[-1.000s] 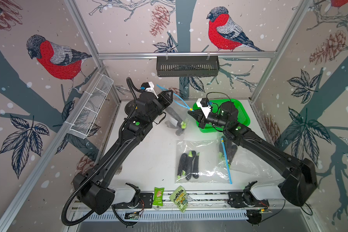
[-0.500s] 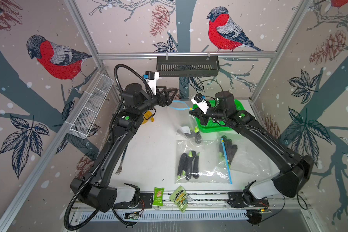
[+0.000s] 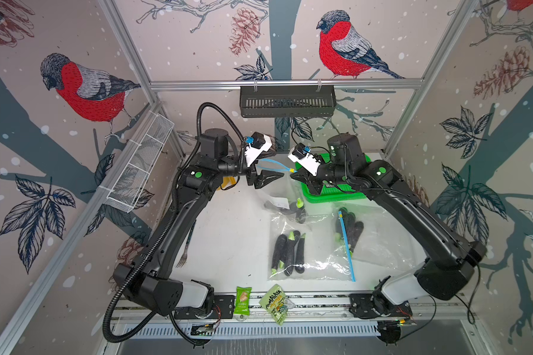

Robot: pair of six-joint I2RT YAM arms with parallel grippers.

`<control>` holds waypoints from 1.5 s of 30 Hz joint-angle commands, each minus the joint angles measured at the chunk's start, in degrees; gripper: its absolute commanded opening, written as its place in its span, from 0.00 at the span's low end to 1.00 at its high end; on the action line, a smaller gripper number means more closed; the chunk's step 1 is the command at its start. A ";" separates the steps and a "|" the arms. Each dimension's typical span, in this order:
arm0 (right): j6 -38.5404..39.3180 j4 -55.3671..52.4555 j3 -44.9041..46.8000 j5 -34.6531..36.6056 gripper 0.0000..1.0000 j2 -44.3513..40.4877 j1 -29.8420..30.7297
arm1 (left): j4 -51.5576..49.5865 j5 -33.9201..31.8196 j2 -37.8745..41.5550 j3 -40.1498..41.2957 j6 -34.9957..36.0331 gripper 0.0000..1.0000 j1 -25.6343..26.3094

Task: Place the eggplant in a zip-top bag and seal the zipper
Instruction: Zip the zipper on the zipper food storage bag.

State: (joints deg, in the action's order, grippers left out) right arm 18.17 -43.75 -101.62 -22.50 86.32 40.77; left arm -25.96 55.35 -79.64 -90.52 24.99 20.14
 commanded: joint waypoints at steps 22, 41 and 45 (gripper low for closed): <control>1.25 -1.91 -1.48 0.71 0.04 1.64 2.38 | -15.96 7.04 -7.36 -6.24 18.34 0.63 2.89; 1.25 -0.84 -0.86 0.60 0.04 1.61 1.92 | -15.57 8.10 -7.64 -5.94 18.42 0.34 3.15; 1.27 -0.81 -0.87 0.55 0.04 1.61 1.85 | -15.33 8.10 -7.90 -6.07 18.36 0.32 3.24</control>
State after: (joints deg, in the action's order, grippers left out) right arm 19.44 -46.35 -102.41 -21.85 88.09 42.68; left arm -40.69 62.52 -87.46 -96.33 42.26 23.24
